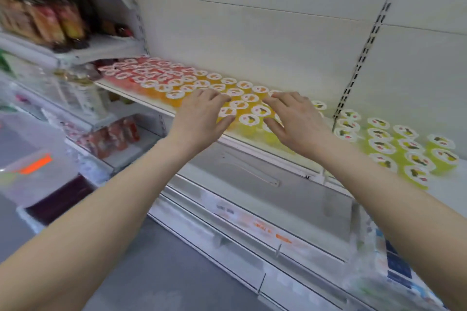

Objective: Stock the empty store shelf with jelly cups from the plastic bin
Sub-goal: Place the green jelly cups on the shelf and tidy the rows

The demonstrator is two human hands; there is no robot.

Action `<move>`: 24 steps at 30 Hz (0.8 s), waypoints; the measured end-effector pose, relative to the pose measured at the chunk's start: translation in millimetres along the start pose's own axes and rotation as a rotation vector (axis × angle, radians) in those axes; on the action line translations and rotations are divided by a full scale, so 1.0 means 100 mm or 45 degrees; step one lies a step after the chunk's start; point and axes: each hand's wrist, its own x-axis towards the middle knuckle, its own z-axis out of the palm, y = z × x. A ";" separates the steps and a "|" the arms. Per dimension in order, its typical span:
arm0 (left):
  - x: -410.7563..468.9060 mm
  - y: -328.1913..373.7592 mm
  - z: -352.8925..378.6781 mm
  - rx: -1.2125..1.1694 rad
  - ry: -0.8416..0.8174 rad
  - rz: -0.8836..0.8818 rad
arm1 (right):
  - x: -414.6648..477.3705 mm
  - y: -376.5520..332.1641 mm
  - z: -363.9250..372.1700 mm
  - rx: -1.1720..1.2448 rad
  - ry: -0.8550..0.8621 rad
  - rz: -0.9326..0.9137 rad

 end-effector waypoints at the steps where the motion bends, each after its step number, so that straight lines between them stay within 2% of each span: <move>1: -0.11 -0.19 -0.07 0.015 -0.001 -0.022 | 0.10 -0.20 0.05 0.009 0.002 -0.032; 13: -1.61 -2.19 -0.70 0.150 -0.087 -0.449 | 1.09 -2.45 0.77 0.256 -0.037 -0.390; 24: -2.55 -3.61 -0.80 0.239 -0.180 -0.840 | 2.01 -3.91 1.61 0.364 -0.183 -0.688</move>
